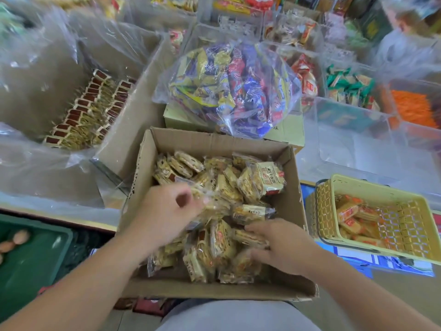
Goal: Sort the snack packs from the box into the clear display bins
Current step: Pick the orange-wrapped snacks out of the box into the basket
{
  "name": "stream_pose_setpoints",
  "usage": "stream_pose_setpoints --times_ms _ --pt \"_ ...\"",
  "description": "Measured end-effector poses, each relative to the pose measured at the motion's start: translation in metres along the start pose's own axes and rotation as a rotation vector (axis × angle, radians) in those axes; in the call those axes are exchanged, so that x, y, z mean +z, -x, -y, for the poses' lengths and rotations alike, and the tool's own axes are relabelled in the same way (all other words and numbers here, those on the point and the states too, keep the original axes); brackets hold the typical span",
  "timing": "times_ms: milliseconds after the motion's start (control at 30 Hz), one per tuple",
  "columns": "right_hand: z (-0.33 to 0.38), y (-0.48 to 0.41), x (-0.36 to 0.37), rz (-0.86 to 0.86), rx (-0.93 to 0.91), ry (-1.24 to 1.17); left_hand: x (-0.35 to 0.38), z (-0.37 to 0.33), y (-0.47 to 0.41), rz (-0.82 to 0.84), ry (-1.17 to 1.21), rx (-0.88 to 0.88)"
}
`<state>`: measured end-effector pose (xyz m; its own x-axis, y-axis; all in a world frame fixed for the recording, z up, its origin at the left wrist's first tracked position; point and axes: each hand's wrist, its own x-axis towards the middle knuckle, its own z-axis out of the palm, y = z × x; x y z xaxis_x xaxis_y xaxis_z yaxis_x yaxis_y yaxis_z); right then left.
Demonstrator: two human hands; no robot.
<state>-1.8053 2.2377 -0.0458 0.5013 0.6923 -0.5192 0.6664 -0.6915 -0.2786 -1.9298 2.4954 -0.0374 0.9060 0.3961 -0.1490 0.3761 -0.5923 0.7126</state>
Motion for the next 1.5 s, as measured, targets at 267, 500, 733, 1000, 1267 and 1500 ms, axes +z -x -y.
stream_pose_setpoints --times_ms 267,500,733,1000,1267,1500 --pt "-0.01 -0.079 -0.074 -0.385 0.014 -0.052 0.02 0.015 -0.089 0.28 -0.274 -0.055" --pt "-0.029 -0.153 -0.07 -0.145 0.07 0.088 0.062 0.027 -0.048 0.28 -0.324 -0.154" --pt "-0.028 -0.187 -0.056 0.005 0.061 0.132 0.062 0.047 -0.002 0.331 -0.24 -0.108" --pt "-0.024 -0.197 -0.038 0.15 0.043 -0.026 0.04 0.043 0.005 0.195 0.0 -0.196" --pt "-0.001 -0.127 -0.015 0.17 -0.211 0.088 0.043 0.013 -0.086 0.185 -0.086 -0.101" --pt "0.001 -0.057 -0.001 0.149 -0.397 -0.049 0.09 -0.003 -0.107 0.458 -0.474 -0.033"
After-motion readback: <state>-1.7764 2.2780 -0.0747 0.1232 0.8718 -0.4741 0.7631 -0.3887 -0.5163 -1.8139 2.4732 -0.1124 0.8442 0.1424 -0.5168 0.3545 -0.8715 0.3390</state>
